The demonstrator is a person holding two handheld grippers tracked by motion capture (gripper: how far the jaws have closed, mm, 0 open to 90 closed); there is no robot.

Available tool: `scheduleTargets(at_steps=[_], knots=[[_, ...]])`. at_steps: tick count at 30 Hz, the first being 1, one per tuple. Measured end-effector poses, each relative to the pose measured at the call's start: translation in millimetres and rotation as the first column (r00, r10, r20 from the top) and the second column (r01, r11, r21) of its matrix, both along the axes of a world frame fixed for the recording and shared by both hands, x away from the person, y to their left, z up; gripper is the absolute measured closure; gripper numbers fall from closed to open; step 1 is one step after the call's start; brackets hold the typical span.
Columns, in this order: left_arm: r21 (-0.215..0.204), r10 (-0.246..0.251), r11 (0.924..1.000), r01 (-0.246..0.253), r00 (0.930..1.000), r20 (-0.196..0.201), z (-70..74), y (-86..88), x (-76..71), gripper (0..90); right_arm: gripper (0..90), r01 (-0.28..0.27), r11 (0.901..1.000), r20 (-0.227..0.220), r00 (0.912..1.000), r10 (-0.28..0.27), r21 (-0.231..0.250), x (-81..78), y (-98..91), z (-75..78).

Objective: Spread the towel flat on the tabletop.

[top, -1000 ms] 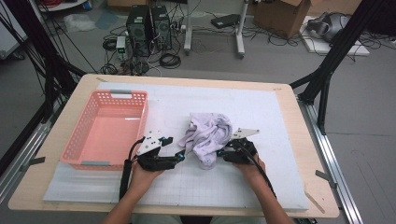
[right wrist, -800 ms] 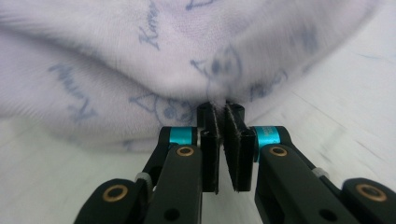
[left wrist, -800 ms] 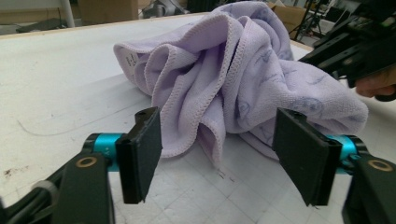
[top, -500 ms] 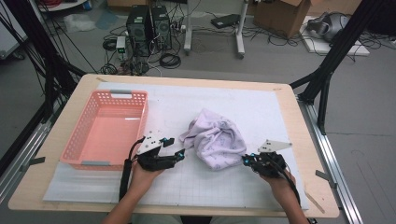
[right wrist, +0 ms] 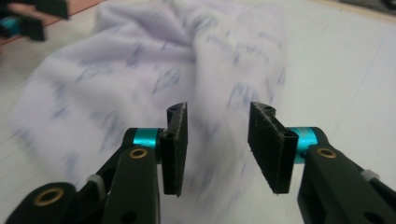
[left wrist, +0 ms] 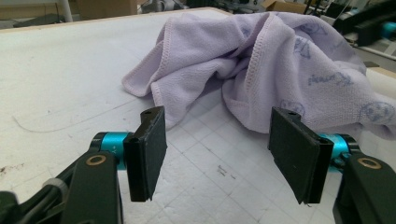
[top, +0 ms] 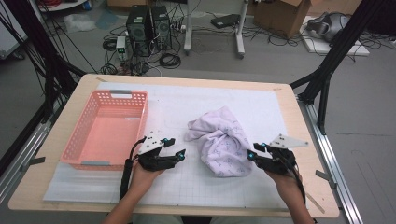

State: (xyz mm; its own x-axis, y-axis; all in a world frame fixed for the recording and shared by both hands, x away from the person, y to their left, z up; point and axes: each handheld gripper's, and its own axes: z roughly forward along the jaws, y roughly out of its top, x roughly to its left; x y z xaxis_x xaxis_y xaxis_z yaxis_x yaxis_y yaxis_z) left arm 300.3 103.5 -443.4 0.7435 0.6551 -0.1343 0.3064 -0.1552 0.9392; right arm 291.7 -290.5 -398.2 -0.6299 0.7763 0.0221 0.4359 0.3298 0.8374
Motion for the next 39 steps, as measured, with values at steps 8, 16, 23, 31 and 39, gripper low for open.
scheduleTargets(at_steps=[8,16,23,31,39], knots=[[0.002,-0.003,1.0,0.003,1.0,-0.001,-0.3,1.8,0.7,37.7,81.0,-0.047,0.9897,-0.065,0.9972,0.038,-0.135,28.9,29.7,-16.6],[0.003,0.001,1.0,-0.001,1.0,-0.004,-0.5,1.5,0.5,38.0,81.9,-0.078,0.9891,-0.095,0.9932,0.066,-0.125,-11.8,-3.8,-19.5],[0.005,-0.005,1.0,0.005,0.9999,-0.011,-1.3,-1.5,2.9,38.3,60.2,-0.071,0.9958,-0.081,0.9945,0.066,-0.058,-29.3,-27.1,-6.8],[-0.001,0.007,1.0,-0.007,0.9993,-0.036,0.8,-4.0,8.0,36.7,55.3,0.021,0.9998,0.008,0.9997,-0.021,-0.003,0.1,-36.7,11.1],[-0.014,0.033,0.9993,-0.034,0.9977,-0.058,0.3,-6.8,19.7,37.8,48.3,0.069,0.9975,-0.058,0.9959,-0.07,-0.017,68.8,-25.6,-3.4]])
